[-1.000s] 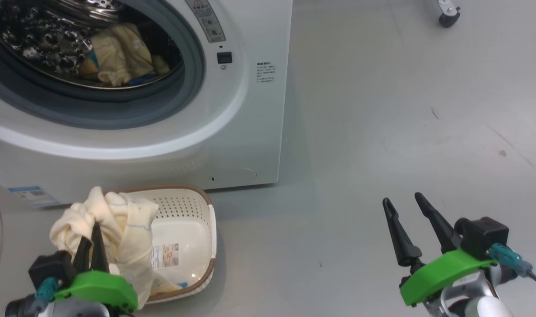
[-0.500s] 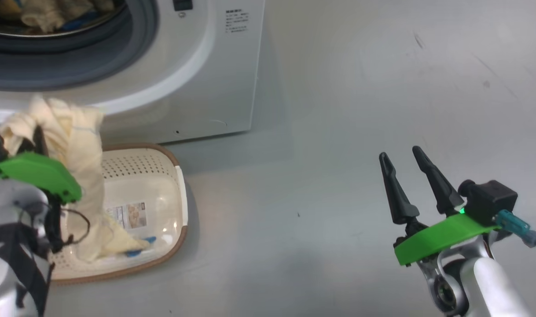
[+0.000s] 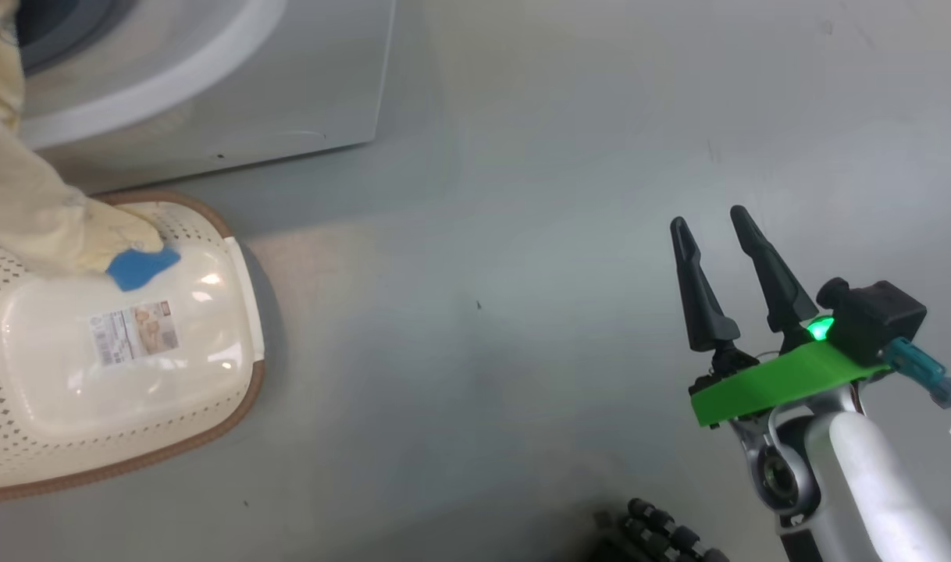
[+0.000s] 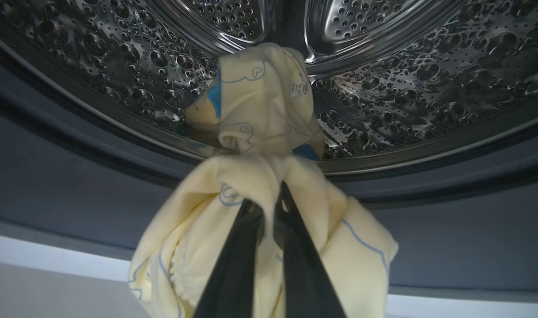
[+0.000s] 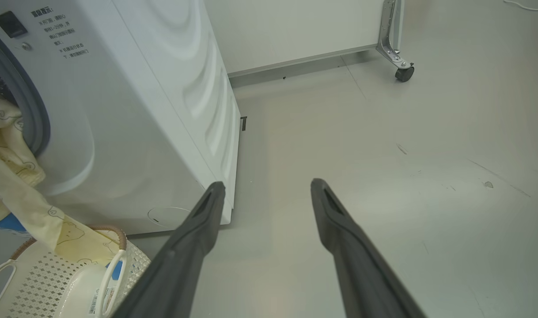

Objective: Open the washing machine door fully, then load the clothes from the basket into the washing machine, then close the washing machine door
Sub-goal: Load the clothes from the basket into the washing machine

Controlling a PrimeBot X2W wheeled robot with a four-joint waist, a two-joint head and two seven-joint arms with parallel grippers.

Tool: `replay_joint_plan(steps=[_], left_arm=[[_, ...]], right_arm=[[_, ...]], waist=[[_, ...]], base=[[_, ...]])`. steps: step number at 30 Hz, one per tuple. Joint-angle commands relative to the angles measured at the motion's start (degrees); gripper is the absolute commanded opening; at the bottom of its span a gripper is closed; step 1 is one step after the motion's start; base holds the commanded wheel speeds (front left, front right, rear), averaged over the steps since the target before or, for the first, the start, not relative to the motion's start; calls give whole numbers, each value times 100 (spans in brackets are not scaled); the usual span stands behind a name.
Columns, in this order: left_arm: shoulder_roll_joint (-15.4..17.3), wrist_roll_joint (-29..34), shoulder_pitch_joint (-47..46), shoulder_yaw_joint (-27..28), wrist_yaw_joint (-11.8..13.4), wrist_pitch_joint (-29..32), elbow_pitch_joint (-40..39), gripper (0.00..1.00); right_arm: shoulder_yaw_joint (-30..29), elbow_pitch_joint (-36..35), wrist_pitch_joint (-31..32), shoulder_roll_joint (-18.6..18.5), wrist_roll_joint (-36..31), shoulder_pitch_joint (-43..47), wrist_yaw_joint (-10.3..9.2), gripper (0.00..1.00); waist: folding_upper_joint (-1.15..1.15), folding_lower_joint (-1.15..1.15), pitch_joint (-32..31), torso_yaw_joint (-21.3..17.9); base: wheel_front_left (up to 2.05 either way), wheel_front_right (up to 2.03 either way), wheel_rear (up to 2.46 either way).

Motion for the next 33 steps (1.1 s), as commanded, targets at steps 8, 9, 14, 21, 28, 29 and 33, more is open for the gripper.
replay_joint_plan(steps=[8,9,14,21,28,29,33], left_arm=[[941,-15,-1331,190,-204,789,-92,0],[1020,52,-1451,162,-214,774,-101,0],[1269,261,-2045,137,-307,297,-40,0],[1290,645,-2772,-11,-397,-1155,284,0],[1165,989,-3423,-206,-305,-2352,764,0],[1165,989,-3423,-206,-305,-2352,764,0],[1090,1149,-3697,-334,-246,-2834,933,0]], right_arm=[[351,-17,-223,-11,188,-318,1,100],[372,-6,-243,-11,209,-351,1,100],[466,71,-340,-11,289,-495,1,100],[581,166,-429,-11,354,-646,1,100],[661,169,-470,-11,392,-769,1,100],[661,169,-470,-11,392,-769,1,100],[727,186,-481,-11,420,-818,1,100]], waist=[[0,-1,720,-354],[0,-1,786,-382],[0,-1,1054,-522],[0,-1,1268,-591],[0,-1,1416,-598],[0,-1,1416,-598],[0,-1,1477,-594]], base=[[0,0,0],[0,0,0],[0,0,0],[0,0,0],[0,0,0],[0,0,0],[0,0,0]])
